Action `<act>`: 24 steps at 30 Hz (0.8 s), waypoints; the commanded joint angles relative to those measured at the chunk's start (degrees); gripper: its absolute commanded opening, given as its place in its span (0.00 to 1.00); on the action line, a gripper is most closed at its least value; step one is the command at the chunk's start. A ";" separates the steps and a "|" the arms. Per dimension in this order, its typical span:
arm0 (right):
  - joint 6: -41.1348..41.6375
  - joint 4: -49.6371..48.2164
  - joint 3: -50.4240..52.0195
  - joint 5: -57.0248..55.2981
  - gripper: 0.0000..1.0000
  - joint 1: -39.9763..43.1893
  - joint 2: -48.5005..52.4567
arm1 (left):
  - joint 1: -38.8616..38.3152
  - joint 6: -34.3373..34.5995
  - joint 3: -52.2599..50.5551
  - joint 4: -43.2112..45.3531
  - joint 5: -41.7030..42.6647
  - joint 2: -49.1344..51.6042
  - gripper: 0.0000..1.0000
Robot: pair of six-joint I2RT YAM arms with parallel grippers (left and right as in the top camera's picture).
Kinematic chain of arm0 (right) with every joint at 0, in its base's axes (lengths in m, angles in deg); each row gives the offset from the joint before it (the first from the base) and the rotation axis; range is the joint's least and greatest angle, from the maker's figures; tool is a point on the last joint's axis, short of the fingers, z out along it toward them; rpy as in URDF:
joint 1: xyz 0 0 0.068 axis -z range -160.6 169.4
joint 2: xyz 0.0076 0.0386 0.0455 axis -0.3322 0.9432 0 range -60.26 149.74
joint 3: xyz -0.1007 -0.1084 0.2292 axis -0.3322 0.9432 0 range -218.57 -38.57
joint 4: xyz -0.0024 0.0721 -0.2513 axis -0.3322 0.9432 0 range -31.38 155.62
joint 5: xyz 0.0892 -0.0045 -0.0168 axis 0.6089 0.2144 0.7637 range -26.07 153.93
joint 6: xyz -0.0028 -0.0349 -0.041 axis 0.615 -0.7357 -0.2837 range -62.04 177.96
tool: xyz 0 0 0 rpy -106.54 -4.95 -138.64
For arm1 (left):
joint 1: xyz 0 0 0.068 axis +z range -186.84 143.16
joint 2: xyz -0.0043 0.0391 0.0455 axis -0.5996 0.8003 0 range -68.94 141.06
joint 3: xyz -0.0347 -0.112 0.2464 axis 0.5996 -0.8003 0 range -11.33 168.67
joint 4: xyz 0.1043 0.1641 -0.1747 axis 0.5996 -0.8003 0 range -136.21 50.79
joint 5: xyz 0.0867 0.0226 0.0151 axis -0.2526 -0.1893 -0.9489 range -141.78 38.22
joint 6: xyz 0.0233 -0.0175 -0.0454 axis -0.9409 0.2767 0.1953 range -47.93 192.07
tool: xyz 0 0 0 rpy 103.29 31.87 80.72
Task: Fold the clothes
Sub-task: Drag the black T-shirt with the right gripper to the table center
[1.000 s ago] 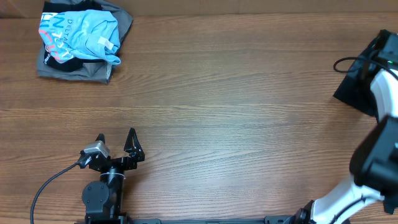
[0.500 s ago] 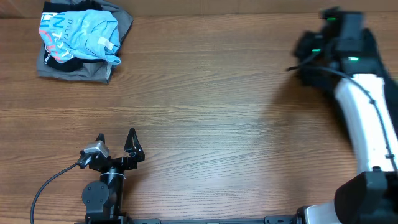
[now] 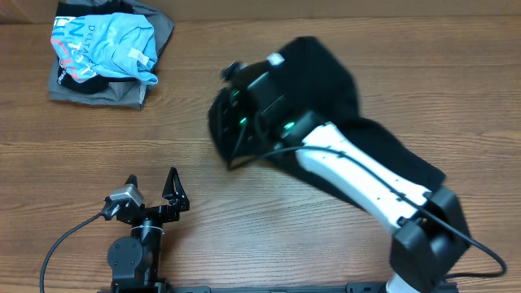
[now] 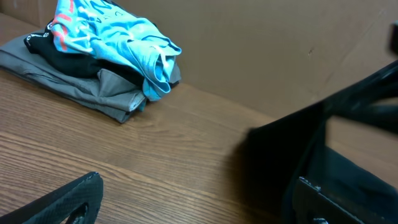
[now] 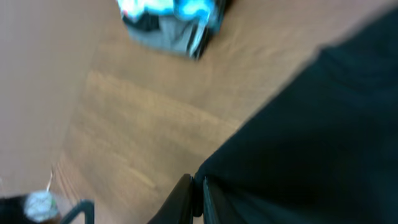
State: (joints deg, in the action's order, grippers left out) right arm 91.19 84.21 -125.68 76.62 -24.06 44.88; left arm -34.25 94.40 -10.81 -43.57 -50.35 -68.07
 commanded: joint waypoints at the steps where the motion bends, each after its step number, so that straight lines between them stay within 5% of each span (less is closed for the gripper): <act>1: 1.95 -0.66 -1.09 -0.59 0.16 -1.38 -0.68 | -0.37 -0.90 -0.24 -0.07 -0.17 -0.59 1.00; 3: 1.90 -0.39 -1.16 -0.59 0.45 -1.64 -1.09 | -0.37 -0.90 -0.24 -0.07 -0.17 -0.61 1.00; 7: 0.87 2.80 -1.16 -0.70 0.53 0.87 -3.32 | -0.37 -0.92 -0.24 -0.07 -0.17 -0.61 1.00; 12: -0.76 13.44 -1.16 -0.59 0.99 11.21 -11.47 | -0.37 -0.92 -0.24 -0.07 -0.17 -0.61 1.00; 24: -6.36 43.28 -1.07 -0.96 1.00 31.17 -20.48 | -0.37 -0.90 -0.24 -0.07 -0.17 -0.61 1.00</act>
State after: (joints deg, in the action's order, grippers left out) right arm 86.82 125.01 -126.12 76.09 5.49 23.97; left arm -34.25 94.40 -10.81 -43.55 -50.35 -68.07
